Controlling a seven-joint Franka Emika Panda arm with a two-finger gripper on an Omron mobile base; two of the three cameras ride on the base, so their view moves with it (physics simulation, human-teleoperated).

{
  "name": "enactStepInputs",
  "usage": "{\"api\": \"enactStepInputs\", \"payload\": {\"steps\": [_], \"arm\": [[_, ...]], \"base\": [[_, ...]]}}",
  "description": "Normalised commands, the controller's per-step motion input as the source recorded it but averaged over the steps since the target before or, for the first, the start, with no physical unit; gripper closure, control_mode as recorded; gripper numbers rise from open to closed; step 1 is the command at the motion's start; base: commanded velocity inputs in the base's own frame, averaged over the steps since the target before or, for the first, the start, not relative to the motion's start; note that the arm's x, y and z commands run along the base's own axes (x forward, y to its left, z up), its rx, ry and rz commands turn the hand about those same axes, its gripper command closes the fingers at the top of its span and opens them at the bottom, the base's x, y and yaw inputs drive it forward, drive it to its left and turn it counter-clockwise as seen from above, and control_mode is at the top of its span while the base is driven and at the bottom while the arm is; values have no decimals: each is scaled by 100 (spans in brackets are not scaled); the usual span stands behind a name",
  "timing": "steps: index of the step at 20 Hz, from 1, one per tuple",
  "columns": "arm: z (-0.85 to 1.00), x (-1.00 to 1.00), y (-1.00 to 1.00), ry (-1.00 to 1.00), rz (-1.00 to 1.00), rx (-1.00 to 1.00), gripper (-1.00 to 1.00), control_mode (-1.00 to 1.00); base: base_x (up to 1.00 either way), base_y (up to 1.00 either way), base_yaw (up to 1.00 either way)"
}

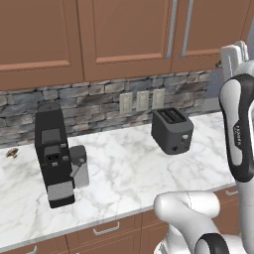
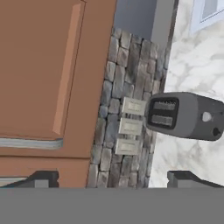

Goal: Close all open cabinet doors.

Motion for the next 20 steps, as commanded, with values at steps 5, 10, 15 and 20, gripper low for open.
{"api": "enactStepInputs", "payload": {"steps": [5,10,15,20], "arm": [[-28,-63,54,-5,26,-29,-100,-100],[-29,-55,61,-1,36,-49,-100,-100],[-7,-38,56,8,37,-56,-100,-100],[-4,-32,41,12,37,-47,-100,-100]], "base": [[0,0,0],[0,0,0],[0,0,0],[0,0,0]]}}
